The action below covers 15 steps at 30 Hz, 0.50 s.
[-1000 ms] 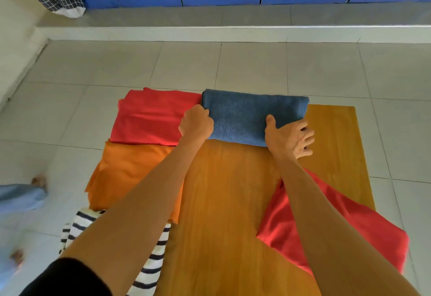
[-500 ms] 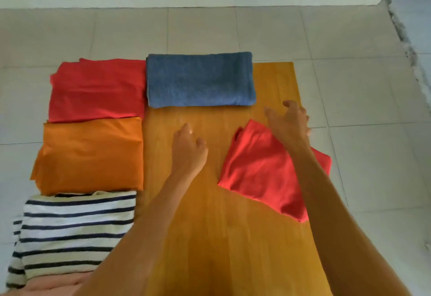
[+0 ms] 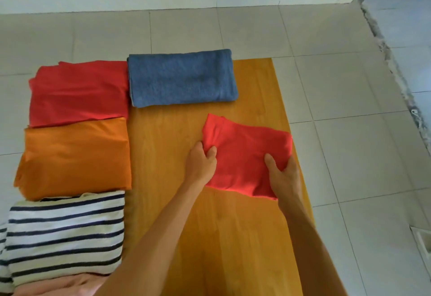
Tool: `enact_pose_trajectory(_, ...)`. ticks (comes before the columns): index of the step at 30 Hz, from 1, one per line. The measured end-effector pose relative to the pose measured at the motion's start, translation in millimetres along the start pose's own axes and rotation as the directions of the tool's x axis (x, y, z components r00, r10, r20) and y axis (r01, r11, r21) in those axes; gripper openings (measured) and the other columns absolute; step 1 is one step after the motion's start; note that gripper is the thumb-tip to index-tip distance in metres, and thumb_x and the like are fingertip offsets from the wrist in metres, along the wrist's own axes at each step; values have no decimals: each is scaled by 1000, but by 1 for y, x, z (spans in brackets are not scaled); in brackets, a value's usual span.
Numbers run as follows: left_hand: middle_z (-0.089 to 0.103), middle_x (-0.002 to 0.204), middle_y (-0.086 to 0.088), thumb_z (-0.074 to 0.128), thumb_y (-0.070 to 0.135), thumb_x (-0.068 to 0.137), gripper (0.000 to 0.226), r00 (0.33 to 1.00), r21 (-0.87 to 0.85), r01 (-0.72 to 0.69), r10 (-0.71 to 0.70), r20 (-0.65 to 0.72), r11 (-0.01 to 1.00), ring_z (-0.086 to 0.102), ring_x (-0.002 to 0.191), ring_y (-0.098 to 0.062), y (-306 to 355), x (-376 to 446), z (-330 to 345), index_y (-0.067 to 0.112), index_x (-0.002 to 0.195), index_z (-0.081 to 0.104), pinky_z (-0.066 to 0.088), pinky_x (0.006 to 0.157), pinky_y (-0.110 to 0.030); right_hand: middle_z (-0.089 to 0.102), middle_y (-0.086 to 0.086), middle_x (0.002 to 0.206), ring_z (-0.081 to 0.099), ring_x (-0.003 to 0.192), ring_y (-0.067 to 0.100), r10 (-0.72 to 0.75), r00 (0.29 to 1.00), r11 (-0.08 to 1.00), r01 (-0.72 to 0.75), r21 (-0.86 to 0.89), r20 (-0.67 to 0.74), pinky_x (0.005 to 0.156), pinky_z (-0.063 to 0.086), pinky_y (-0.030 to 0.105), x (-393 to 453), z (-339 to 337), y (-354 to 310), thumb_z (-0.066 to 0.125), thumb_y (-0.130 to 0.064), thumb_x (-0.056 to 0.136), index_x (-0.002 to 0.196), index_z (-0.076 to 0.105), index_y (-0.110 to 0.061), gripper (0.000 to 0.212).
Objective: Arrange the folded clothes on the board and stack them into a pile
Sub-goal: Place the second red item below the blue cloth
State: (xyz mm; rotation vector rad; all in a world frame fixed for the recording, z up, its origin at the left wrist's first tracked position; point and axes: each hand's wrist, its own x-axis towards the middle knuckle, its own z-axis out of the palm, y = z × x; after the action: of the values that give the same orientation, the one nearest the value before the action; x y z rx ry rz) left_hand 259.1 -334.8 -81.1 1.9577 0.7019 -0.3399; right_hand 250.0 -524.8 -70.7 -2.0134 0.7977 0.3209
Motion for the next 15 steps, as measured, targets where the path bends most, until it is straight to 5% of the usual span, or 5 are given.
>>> enact_pose_trajectory(3, 64, 106, -7, 48, 28, 98, 25, 991, -88, -23, 11, -131, 996, 61, 99, -26, -6, 4, -40, 8, 112, 58, 46, 84, -36, 68, 7, 116, 66, 105, 29, -123, 989, 992, 124, -8, 86, 94, 54, 51, 7, 30, -29, 68, -49, 90, 122, 58, -13, 50)
enact_pose_trajectory(7, 61, 115, -9, 47, 29, 98, 33, 959, -70, 30, -49, -280, 997, 58, 109, -29, -17, 22, -82, 7, 121, 55, 42, 88, -34, 63, 11, 136, 59, 125, 32, -252, 943, 962, 269, -54, 216, 106, 46, 49, 14, 77, -68, 64, -52, 91, 144, 48, -10, 68)
enact_pose_trajectory(10, 58, 128, -18, 47, 27, 98, 39, 937, -9, 143, -138, -321, 990, 54, 118, -37, -23, 36, -92, 2, 128, 52, 40, 94, -35, 58, 13, 144, 54, 131, 36, -254, 926, 949, 294, -113, 279, 108, 44, 46, 18, 100, -84, 61, -45, 95, 149, 42, -8, 68)
enact_pose_trajectory(15, 60, 122, -20, 48, 25, 97, 34, 928, 9, 225, -211, -308, 974, 57, 111, -38, -29, 47, -89, 0, 121, 54, 39, 81, -33, 65, 9, 125, 61, 117, 37, -189, 943, 945, 251, -209, 274, 96, 51, 52, 19, 105, -77, 62, -49, 91, 134, 49, -13, 58)
